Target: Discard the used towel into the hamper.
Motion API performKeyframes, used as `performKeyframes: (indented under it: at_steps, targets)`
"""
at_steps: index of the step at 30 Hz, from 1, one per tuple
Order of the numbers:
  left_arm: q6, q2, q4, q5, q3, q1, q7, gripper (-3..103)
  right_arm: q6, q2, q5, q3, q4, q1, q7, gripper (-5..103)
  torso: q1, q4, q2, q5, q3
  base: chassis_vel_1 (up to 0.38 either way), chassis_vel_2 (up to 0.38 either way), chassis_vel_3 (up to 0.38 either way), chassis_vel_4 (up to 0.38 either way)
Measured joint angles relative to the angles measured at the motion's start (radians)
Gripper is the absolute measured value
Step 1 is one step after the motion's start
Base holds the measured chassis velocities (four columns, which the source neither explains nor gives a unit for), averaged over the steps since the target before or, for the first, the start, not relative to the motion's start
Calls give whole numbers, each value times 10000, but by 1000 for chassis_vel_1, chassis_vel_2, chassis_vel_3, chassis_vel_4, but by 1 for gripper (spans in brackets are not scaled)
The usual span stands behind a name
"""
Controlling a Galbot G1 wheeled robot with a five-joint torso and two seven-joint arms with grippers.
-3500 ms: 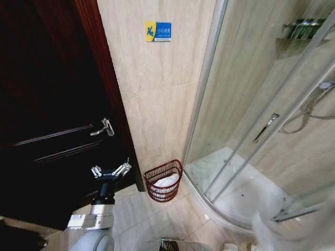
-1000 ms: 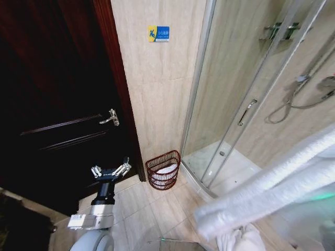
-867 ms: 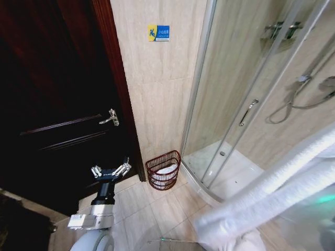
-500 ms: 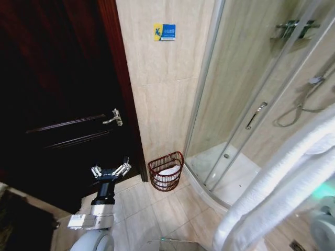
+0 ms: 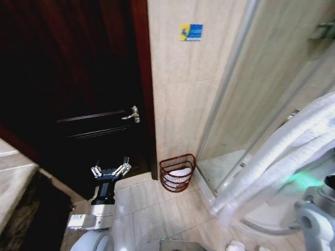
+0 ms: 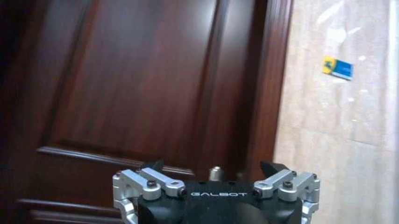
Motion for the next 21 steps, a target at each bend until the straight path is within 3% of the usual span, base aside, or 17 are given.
performKeyframes:
  at_steps: [8, 21]
  targets:
    - [0, 0, 0, 0, -1, 0, 0, 100, 20, -418, 303, -85, -508, 432, -13, 8, 0, 2, 2, -5, 0, 131, 125, 128, 118]
    - [0, 0, 0, 0, 0, 0, 0, 100, -810, -454, 156, -852, -736, 782, -77, 8, 0, 0, 2, -4, 0, 46, 48, 48, 42]
